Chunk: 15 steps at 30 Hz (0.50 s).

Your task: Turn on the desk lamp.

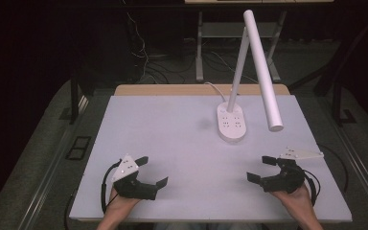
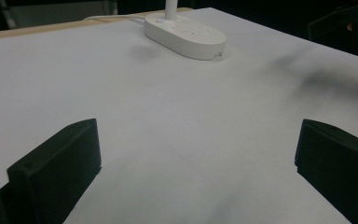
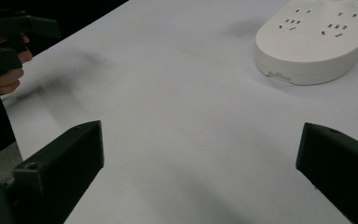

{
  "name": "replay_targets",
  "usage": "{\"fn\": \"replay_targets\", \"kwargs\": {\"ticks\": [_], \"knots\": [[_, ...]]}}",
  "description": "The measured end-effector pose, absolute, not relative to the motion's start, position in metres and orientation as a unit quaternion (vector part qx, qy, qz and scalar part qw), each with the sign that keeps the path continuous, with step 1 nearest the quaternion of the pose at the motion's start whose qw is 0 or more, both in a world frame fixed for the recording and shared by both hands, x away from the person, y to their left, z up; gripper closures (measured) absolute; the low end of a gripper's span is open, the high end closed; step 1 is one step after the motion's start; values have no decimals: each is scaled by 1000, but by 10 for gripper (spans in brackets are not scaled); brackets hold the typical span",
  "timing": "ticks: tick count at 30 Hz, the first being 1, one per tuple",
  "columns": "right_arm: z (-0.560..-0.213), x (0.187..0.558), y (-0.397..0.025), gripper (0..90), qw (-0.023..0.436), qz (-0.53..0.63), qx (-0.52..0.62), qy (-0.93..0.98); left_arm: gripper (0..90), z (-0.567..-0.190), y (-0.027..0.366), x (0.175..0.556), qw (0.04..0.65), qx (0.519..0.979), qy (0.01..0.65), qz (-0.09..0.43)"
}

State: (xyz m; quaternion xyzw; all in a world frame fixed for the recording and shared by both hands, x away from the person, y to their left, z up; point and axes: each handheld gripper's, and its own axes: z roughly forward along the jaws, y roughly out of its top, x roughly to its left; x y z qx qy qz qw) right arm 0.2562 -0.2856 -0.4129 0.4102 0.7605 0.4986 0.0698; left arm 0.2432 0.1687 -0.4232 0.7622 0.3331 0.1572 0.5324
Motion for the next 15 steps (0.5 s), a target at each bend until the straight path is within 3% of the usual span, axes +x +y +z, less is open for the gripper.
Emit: {"fn": "replay_targets", "kwargs": {"ticks": [15], "knots": [[-413,253,-286,3,66,482,417,768,0,-424,167,244,533,764,330,151]]}}
